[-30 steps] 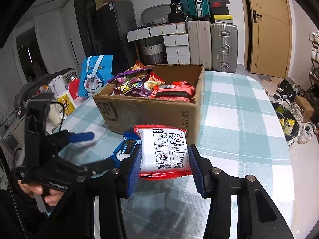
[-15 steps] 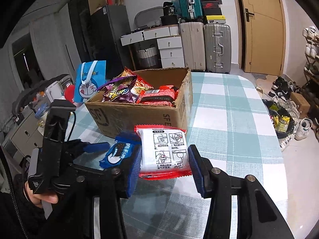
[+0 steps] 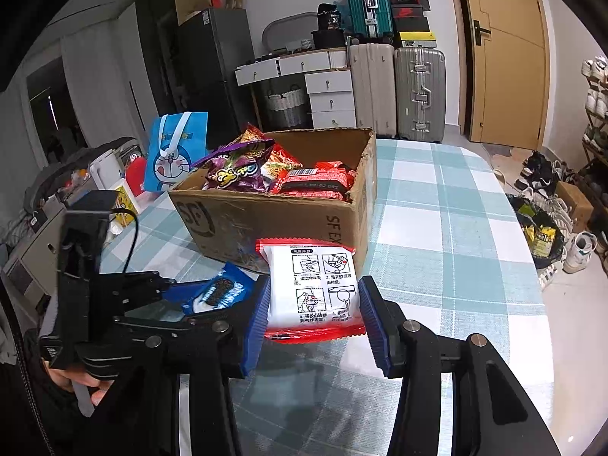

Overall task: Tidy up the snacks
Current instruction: 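Grasp the blue Oreo cookie packet with the left tool, then lift both held packets and carry them over the cardboard box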

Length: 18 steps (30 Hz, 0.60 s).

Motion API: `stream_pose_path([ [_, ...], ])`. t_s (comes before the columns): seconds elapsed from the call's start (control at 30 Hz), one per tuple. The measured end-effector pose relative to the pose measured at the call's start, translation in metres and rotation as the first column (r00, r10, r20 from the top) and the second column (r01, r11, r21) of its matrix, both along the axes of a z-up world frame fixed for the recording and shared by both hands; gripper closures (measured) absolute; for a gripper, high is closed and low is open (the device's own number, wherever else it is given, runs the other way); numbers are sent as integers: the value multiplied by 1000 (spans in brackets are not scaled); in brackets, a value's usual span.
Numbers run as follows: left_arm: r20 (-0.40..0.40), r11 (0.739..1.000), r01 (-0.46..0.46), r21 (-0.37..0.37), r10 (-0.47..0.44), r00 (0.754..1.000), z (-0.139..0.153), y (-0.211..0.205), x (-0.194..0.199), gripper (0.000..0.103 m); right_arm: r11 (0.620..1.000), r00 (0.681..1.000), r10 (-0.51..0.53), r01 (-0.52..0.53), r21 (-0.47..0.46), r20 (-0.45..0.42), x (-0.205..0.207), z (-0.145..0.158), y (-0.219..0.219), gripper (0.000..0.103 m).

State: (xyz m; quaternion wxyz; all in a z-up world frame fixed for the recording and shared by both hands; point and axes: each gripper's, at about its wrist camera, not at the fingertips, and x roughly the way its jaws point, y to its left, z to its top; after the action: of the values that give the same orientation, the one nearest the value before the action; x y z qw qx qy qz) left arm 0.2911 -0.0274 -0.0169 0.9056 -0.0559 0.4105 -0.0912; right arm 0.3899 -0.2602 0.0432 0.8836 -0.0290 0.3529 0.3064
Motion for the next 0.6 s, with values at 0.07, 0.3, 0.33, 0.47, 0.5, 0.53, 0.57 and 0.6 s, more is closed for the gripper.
stream_pose_path([
  [0.07, 13, 1000, -8, 5, 8, 1000, 5, 1, 2, 61, 1000, 1000, 1, -1, 0, 1, 0, -2, 2, 56],
  [0.3, 73, 1000, -10, -13, 11, 997, 29, 6, -8, 61, 1000, 1000, 18, -19, 12, 15, -3, -2, 6, 56],
  [0.33, 85, 1000, -8, -16, 9, 996, 34, 6, -11, 61, 1000, 1000, 20, -20, 15, 20, -4, -1, 5, 56],
  [0.47, 136, 1000, 4, -17, -2, 991, 58, 1, -19, 61, 999, 999, 19, -21, 43, 41, -7, 8, 0, 56],
  [0.5, 148, 1000, 7, -18, -4, 989, 65, 1, -23, 61, 999, 999, 18, -20, 48, 44, -8, 10, -1, 56],
  [0.53, 162, 1000, 8, -18, -5, 987, 71, 1, -26, 61, 998, 999, 15, -17, 54, 50, -10, 12, -3, 56],
  [0.57, 173, 1000, 7, -18, -4, 985, 76, 3, -32, 61, 998, 998, 11, -15, 58, 56, -10, 14, -4, 56],
  [0.6, 185, 1000, 4, -18, 0, 983, 81, 6, -39, 61, 998, 998, 8, -12, 62, 63, -11, 17, -5, 56],
])
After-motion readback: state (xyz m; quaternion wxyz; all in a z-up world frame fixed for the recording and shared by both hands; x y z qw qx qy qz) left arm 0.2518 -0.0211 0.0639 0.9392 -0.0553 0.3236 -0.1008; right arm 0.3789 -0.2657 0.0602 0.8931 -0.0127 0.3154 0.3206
